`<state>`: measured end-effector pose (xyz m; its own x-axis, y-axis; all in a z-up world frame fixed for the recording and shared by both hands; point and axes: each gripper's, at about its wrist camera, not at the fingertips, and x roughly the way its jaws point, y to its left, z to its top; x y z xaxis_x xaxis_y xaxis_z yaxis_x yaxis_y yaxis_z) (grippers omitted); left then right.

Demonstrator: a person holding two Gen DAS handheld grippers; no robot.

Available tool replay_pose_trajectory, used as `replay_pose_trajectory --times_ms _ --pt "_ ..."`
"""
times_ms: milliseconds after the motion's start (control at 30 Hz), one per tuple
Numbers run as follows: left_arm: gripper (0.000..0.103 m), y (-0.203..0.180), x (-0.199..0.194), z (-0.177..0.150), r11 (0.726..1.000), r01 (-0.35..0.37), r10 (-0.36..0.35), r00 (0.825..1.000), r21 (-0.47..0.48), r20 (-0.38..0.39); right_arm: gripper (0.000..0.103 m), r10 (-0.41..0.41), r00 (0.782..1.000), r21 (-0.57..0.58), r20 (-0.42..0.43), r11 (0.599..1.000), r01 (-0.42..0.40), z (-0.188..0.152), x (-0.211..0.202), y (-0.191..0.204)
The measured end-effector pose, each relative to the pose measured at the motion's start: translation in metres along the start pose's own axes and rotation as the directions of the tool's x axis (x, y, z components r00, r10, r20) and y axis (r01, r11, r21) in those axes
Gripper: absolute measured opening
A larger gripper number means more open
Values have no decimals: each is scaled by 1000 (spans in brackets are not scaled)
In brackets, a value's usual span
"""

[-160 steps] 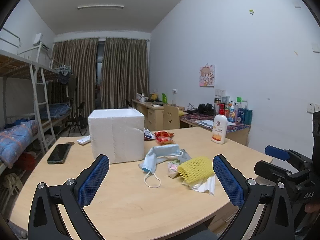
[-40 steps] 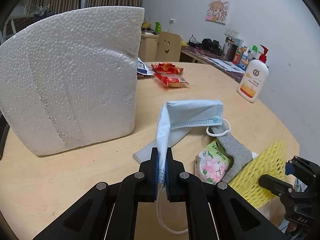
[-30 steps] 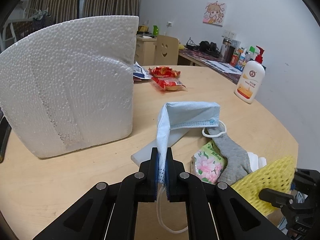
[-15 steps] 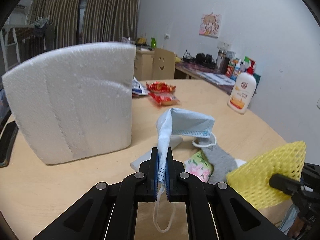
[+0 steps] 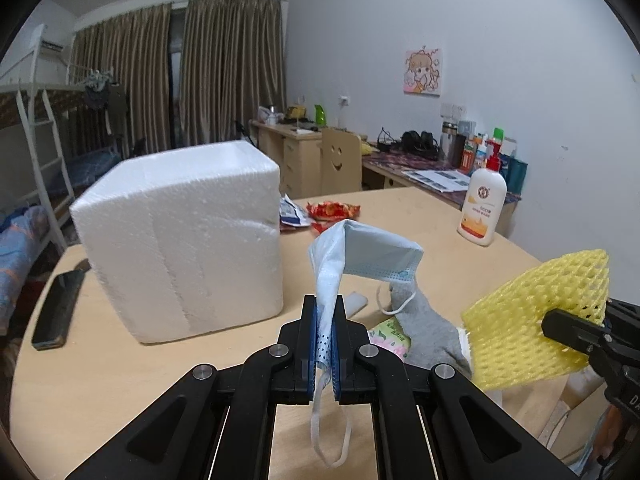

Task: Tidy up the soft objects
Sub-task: 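Close the left gripper on the blue mask while the right gripper grasps the yellow net, then lift the mask and net and carry both toward the white foam box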

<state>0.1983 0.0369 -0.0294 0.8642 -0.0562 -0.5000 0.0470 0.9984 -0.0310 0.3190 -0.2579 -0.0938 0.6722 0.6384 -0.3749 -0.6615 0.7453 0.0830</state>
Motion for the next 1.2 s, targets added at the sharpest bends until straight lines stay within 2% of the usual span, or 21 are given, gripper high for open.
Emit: replay_pose_trajectory --times_ms 333,567,767,1067,1200 --pt "6 -2 -55 1 996 -88 88 991 -5 105 15 -7 997 -21 78 1000 9 10 -28 7" --pt "6 -5 -108 -5 988 -154 151 967 -1 204 15 2 991 -38 134 999 3 12 -47 17" --pt "6 -4 -143 -14 980 -200 198 946 -16 256 15 23 984 -54 175 998 -14 14 -60 29" --pt "6 5 -173 -22 955 -290 297 912 -67 283 15 53 976 -86 211 996 -36 16 -71 43" --pt "6 10 -179 -24 947 -311 320 903 -78 288 15 65 975 -90 210 995 -46 16 -70 47"
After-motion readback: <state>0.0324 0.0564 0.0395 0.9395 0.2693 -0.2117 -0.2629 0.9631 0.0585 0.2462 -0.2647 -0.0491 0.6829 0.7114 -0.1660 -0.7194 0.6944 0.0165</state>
